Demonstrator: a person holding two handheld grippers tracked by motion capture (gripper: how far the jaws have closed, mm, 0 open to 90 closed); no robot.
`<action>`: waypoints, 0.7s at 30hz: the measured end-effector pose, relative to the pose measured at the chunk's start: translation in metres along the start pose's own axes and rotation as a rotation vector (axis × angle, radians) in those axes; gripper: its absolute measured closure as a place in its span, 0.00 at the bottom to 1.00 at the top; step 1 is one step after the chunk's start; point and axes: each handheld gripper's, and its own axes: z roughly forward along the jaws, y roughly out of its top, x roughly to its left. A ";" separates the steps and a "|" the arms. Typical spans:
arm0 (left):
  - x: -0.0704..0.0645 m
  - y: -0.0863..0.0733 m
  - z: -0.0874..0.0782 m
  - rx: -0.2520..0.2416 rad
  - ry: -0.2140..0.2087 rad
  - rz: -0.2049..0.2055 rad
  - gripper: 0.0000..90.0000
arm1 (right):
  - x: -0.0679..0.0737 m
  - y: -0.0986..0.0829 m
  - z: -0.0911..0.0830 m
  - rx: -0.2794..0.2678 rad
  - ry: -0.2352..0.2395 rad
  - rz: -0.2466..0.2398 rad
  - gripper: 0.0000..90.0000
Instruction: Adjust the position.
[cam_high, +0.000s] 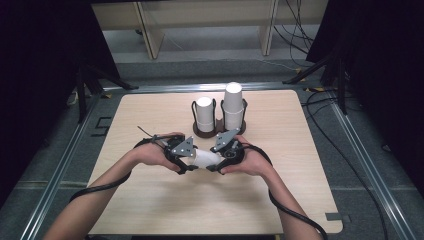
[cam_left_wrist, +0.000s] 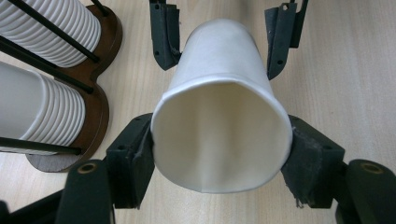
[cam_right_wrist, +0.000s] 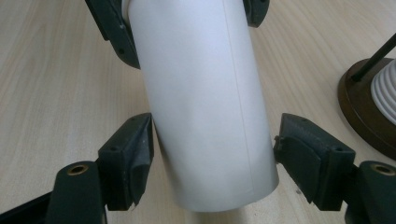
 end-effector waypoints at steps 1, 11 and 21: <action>0.000 0.000 0.000 -0.002 0.000 -0.001 0.35 | -0.003 0.001 0.000 -0.006 -0.007 -0.046 0.31; -0.001 0.002 0.001 -0.017 -0.005 0.001 0.35 | -0.008 0.002 -0.003 0.014 0.063 -0.040 0.33; -0.001 0.004 0.002 -0.002 -0.016 0.019 0.35 | -0.012 0.004 -0.001 0.022 0.090 -0.088 0.34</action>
